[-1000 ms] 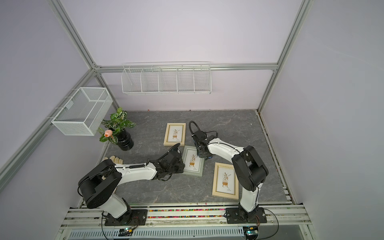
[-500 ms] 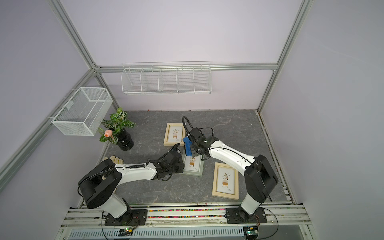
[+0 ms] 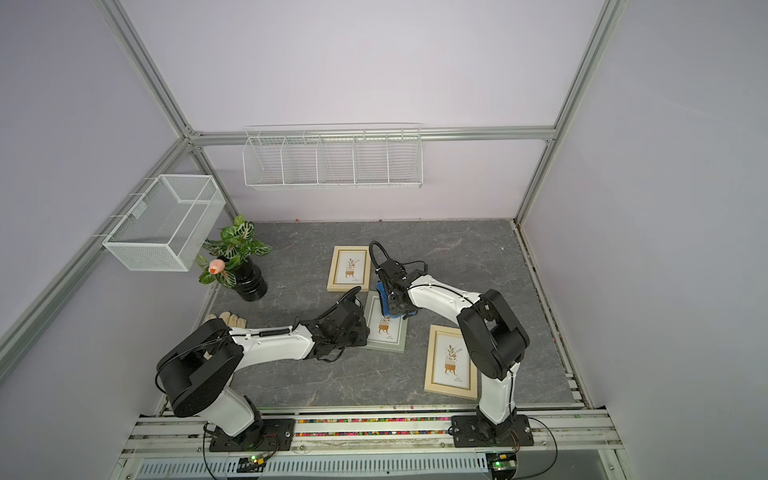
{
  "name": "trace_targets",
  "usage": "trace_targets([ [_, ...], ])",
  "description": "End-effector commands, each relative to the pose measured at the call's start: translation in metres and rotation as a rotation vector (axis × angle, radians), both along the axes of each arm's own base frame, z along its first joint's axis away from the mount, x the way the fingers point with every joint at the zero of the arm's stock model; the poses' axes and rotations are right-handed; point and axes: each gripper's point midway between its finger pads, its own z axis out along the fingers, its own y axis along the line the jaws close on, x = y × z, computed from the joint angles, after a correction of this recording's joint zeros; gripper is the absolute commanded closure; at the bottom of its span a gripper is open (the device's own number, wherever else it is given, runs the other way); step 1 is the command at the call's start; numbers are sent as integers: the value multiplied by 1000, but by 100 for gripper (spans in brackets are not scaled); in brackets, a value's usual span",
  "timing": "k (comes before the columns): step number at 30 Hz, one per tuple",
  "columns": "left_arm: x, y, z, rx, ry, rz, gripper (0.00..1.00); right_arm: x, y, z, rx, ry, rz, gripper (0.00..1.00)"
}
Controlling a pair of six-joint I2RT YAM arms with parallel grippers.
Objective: Wipe the picture frame with a cloth
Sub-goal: Wipe the dirt from the picture frame.
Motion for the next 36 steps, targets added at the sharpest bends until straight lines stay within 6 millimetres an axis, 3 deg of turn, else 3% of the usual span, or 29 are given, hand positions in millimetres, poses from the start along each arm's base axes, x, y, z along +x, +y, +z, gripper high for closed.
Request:
trace_targets([
  [1,-22,37,-37,172,115,27,91,-4,41,-2,71,26,69,93],
  [3,-22,38,-35,172,112,29,91,-3,56,-8,103,46,76,93],
  [5,-22,39,-33,175,107,32,91,1,52,-17,69,53,62,93],
  [8,-22,43,-31,187,99,40,91,8,16,-26,-6,63,-15,93],
  [11,-22,46,-30,191,96,50,91,13,-25,-22,-60,34,-82,93],
  [13,-22,47,-31,195,96,53,91,15,-33,-15,-82,17,-80,93],
  [16,-21,44,-34,197,102,49,91,12,-7,-9,-31,10,-21,93],
  [21,-18,38,-32,185,103,41,91,10,58,-10,70,35,73,93],
  [23,-19,38,-31,185,102,39,91,13,66,-15,93,49,73,93],
  [25,-18,40,-30,188,99,43,91,18,56,-18,44,43,52,93],
  [32,-20,47,-30,202,95,63,92,20,-22,-14,-82,14,-67,94],
  [36,-18,50,-33,227,101,86,92,12,-23,-10,-104,11,-47,93],
])
